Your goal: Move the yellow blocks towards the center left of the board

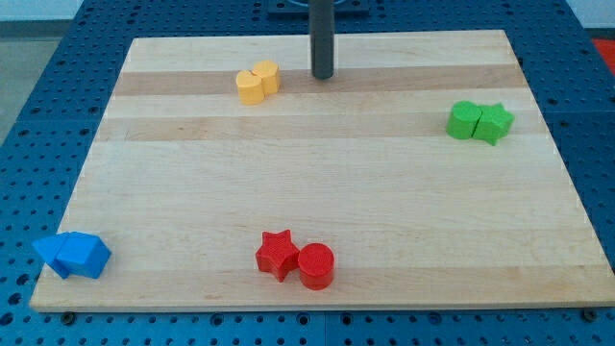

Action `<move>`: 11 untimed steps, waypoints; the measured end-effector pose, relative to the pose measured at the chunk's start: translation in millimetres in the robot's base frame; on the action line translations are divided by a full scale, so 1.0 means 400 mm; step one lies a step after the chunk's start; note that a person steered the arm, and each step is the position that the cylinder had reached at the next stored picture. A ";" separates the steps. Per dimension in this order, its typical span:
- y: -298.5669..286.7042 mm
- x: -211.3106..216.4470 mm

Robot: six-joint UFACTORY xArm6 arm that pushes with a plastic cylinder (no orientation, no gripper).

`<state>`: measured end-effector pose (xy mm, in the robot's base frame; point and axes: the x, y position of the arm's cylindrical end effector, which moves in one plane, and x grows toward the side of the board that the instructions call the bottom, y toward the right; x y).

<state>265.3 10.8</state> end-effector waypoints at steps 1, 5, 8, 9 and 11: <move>-0.017 -0.014; -0.133 0.154; -0.159 -0.051; -0.231 -0.036; -0.225 0.091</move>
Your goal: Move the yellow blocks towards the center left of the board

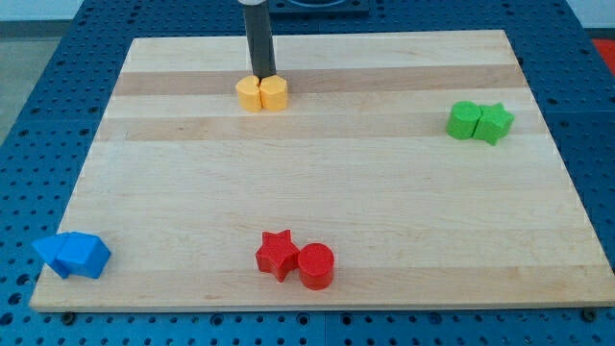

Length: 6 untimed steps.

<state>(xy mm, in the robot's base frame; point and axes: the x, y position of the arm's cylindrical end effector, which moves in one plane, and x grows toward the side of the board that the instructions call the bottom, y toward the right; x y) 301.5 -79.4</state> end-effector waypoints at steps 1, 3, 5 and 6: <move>0.001 -0.009; 0.205 0.013; 0.024 0.077; -0.133 0.077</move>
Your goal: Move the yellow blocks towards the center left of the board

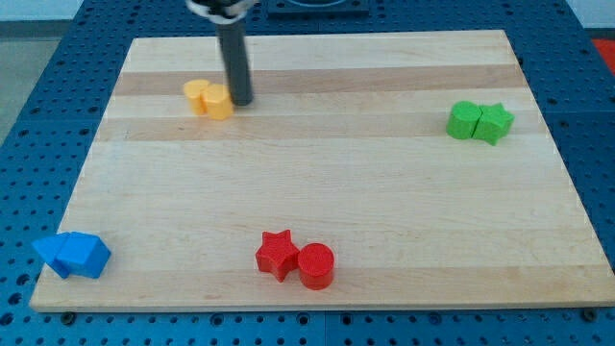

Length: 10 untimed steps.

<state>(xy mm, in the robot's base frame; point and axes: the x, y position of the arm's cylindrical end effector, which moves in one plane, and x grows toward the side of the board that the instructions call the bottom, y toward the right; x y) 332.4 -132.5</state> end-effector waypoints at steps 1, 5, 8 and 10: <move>-0.097 0.000; -0.188 -0.076; -0.202 0.025; -0.066 -0.046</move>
